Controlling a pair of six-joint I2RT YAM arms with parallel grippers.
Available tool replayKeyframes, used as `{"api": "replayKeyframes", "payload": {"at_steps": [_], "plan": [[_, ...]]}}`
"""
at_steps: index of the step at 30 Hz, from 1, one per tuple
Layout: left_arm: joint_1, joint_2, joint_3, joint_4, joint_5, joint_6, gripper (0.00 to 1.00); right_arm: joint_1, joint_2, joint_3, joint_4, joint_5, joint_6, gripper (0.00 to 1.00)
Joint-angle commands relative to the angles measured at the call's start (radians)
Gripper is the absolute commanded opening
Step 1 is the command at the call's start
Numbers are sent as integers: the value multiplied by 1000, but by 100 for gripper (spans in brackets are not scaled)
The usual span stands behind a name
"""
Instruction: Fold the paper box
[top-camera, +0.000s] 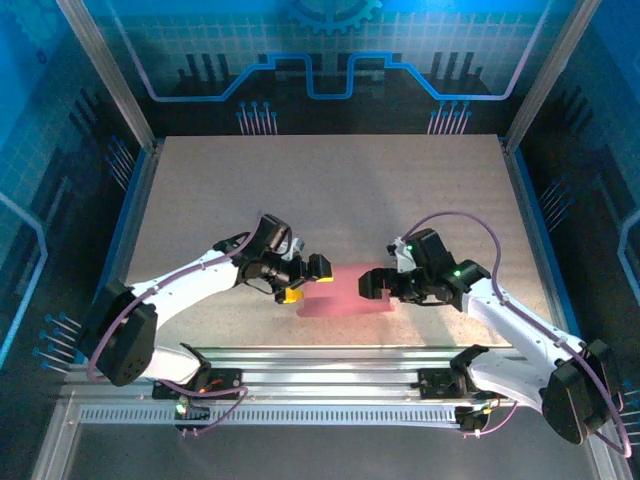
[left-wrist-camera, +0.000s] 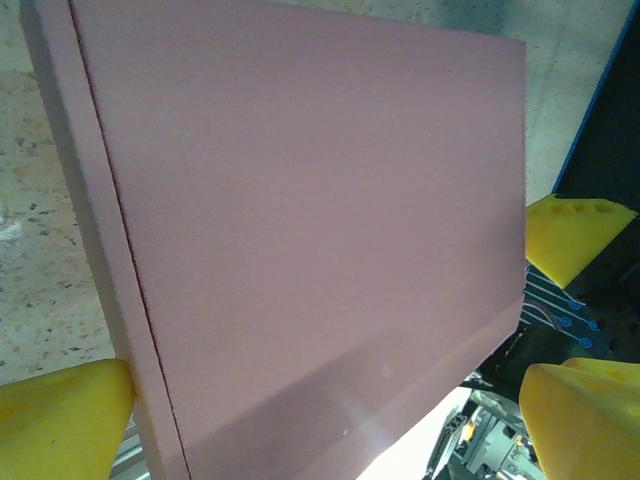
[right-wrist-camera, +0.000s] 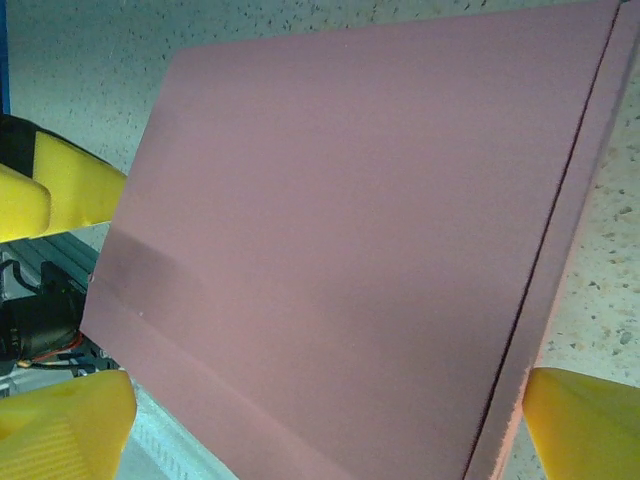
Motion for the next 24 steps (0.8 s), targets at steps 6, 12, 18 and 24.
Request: {"api": "replayKeyframes", "payload": {"at_steps": [6,12,18,24], "plan": [[21,-45,45,16,96,-60,99,-31,-38,51,-26,-24,64,100],[33,-59,39,23,95,-79,100,-44,-46,61,-33,-23,76,100],[48,-71,32,62,108,-113,99,-59,-52,71,-36,-32,88,100],[56,-59,27,68,109,-125,99,-66,-52,89,-60,-31,82,100]]}}
